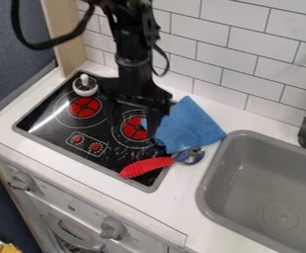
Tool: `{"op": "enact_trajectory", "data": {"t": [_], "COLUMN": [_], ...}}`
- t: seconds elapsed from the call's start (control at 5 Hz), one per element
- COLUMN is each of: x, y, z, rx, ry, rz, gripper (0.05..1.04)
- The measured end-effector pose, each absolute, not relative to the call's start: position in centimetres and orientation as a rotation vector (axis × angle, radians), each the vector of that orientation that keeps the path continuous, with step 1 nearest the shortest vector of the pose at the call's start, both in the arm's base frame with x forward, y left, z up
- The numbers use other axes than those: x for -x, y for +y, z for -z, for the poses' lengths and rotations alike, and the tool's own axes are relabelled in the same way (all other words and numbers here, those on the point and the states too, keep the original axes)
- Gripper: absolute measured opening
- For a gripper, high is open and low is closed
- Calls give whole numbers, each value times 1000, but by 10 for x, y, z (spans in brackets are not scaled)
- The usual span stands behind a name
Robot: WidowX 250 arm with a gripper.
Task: Move the red spoon to the right burner
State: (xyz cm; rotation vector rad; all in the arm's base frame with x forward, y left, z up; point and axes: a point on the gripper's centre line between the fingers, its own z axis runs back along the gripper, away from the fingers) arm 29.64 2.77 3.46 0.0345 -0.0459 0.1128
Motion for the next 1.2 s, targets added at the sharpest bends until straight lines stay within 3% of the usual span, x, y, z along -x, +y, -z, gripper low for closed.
{"op": "enact_trajectory", "data": {"t": [0.4,1.0,1.2], "x": [-283,-278,-278], "y": [19,-1,-6], "z": [-3,35,40], "rx": [-11,-37,-41], "ry": [23,98,102], "rz": [190,293,303], "gripper": [999,999,955]}}
